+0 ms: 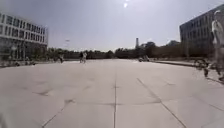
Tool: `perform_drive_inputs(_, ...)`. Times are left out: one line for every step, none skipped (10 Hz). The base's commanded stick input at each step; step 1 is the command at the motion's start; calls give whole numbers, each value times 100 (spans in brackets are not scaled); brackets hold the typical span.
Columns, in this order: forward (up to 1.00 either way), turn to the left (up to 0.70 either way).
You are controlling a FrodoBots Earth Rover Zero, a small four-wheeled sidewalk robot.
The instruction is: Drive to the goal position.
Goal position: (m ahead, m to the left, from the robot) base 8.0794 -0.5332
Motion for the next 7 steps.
perform_drive_inputs(100,0)
perform_drive_inputs(100,0)
perform_drive_inputs(100,0)
perform_drive_inputs(100,0)
perform_drive_inputs(100,0)
perform_drive_inputs(100,0)
perform_drive_inputs(100,0)
